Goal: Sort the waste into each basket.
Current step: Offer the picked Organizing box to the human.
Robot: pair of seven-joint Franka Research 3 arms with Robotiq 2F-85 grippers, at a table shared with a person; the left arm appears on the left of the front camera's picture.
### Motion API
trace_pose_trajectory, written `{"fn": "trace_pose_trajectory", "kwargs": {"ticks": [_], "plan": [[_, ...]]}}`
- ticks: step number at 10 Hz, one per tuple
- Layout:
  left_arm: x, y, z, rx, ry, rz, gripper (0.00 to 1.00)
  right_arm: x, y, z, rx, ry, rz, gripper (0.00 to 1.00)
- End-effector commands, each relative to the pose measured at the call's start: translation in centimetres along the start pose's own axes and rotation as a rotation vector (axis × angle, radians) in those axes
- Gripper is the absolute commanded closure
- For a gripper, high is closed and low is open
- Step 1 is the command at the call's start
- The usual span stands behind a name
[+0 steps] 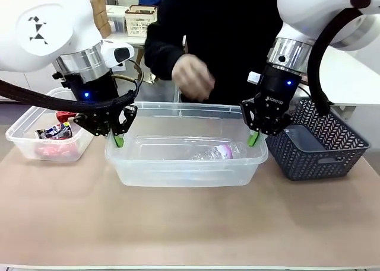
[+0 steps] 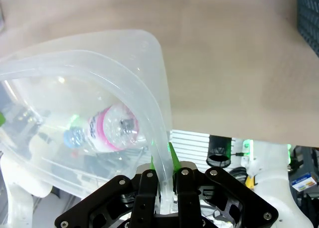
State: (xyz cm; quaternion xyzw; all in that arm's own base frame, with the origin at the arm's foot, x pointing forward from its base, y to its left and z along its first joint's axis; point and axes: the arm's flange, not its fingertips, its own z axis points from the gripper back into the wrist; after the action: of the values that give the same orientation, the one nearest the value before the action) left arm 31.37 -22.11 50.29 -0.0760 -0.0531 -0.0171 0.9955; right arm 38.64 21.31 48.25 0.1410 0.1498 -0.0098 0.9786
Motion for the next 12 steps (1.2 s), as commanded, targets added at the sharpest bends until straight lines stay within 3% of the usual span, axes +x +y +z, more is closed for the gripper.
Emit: {"fn": "trace_pose_trajectory", "kwargs": {"ticks": [1, 12], "plan": [[-0.33, 0.44, -0.02, 0.005, 0.001, 0.018, 1.00, 0.02, -0.13, 0.50, 0.021, 0.004, 0.014, 1.00], [-0.33, 0.44, -0.02, 0.005, 0.001, 0.018, 1.00, 0.02, -0.13, 0.50, 0.021, 0.004, 0.014, 1.00]]}}
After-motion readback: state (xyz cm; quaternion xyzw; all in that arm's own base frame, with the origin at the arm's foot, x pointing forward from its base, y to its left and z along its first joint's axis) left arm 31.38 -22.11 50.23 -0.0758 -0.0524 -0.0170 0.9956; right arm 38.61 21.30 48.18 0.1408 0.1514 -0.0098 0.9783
